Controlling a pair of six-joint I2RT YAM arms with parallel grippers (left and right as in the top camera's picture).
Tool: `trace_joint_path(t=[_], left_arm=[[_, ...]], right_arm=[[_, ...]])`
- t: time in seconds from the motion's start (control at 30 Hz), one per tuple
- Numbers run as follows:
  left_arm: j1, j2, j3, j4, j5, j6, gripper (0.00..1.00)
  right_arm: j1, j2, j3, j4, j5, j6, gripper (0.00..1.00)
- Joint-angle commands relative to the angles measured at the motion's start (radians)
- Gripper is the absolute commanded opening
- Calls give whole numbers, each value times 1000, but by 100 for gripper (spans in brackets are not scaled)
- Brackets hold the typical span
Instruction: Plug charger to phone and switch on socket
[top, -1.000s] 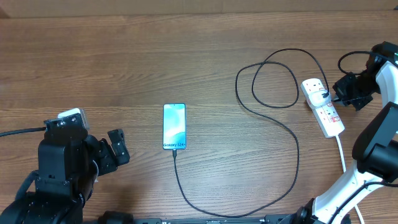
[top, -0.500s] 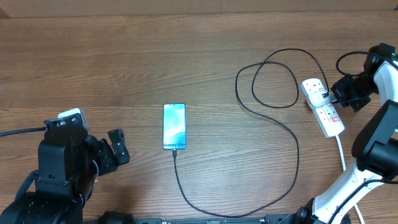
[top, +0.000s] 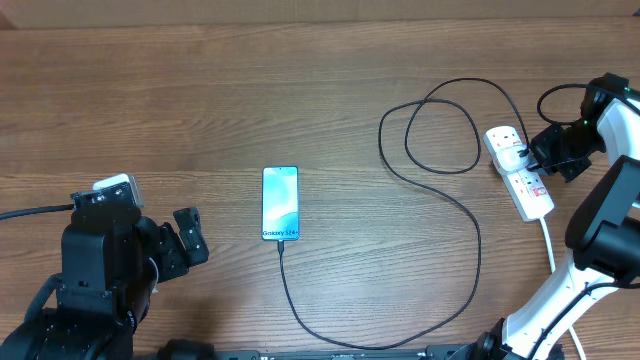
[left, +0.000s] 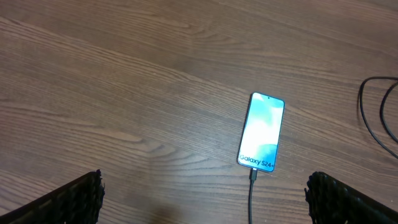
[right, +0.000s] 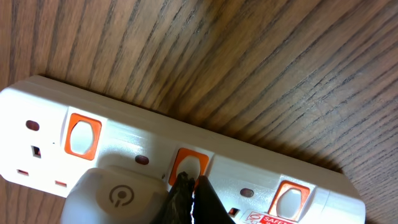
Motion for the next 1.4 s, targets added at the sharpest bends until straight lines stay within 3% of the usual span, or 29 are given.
trace_joint_path(t=[0.0,0.5,0.73,0.93,1.13,1.37], left_arm=[[-5,2,-4,-3,-20,-10,100],[-5,2,-4,-3,-20,-10,100],[-5,2,-4,-3,-20,-10,100],[-5,2,-4,-3,-20,-10,100],[-5,1,-4,-3,-20,-10,100],[-3,-23,-4,-3,-20,-10,100]], right_arm=[[10,17,-12,-2,-10,-8,4],[10,18,-103,55,-6,-8,4],[9,-6,-79,-21,-6,-7,4],[8,-186,-73,-52,44,15,4],[8,-488,-73,-73,163,92,4],[8,-901,-73,73,66,92,4]])
